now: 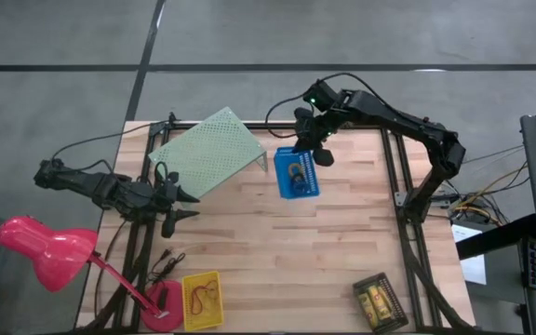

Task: Pick & Place Office Desk Supplies
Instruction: Put the blue basket on the shelf

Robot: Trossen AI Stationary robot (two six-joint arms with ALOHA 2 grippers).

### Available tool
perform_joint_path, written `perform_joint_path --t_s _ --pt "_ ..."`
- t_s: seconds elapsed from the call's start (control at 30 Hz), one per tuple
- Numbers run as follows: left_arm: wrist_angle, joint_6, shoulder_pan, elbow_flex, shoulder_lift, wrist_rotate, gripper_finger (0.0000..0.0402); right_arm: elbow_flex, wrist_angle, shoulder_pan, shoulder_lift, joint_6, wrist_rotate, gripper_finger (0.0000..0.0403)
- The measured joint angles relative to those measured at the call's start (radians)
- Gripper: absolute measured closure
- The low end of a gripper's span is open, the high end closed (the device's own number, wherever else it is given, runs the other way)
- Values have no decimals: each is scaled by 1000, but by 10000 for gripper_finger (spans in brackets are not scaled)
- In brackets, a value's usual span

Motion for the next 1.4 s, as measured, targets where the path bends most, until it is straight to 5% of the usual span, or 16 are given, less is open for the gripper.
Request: perform_joint_path --t_s 0.33,0.6,0.8,1.07,1.27,1.4 --pt "0 0 0 0 0 0 219 197 -73 -5 161 46 -11 394" --pt "0 0 0 0 0 0 219 537 -332 -19 355 -18 -12 394" --pt "0 0 0 0 0 0 219 741 -374 -32 490 146 -15 394" --pt "0 0 0 0 0 0 219 726 -84 -48 497 526 2 394" --pt "0 0 0 0 0 0 219 725 31 -40 498 727 194 394" --pt "0 0 0 0 0 0 219 720 34 -35 500 810 206 394"
